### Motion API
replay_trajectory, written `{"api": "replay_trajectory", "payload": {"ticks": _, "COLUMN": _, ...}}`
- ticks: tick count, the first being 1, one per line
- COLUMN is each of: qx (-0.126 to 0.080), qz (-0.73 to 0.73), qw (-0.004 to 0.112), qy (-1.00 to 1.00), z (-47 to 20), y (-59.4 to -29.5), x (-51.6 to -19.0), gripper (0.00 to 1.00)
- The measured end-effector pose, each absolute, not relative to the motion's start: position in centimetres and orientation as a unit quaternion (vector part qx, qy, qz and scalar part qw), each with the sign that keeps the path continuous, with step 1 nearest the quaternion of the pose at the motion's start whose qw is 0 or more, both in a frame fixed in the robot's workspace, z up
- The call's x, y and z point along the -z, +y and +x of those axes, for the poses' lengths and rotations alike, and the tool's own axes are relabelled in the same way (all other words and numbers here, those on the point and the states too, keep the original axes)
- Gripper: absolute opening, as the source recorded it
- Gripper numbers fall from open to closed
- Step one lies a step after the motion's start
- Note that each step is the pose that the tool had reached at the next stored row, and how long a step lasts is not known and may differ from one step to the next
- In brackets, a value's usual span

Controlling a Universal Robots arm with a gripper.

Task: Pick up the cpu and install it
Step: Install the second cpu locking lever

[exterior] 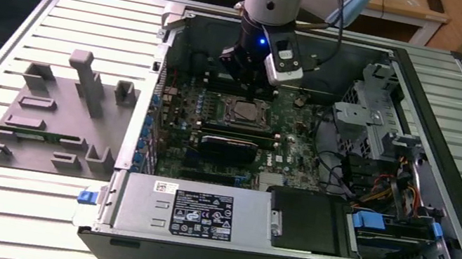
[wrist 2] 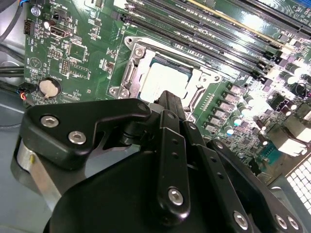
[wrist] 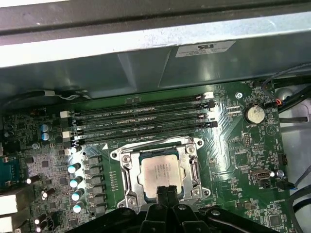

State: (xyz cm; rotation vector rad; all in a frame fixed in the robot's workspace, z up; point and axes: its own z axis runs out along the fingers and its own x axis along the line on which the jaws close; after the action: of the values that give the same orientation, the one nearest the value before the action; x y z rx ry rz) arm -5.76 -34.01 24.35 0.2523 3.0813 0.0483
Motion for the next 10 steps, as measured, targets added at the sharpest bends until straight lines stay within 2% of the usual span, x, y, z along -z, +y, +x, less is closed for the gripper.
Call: {"api": "replay_trajectory", "payload": {"ticks": 10, "qx": -0.016, "qz": 0.082, "qw": 0.025, "qy": 0.996, "z": -5.76, "y": -34.35, "x": -24.35, "gripper": 0.11}}
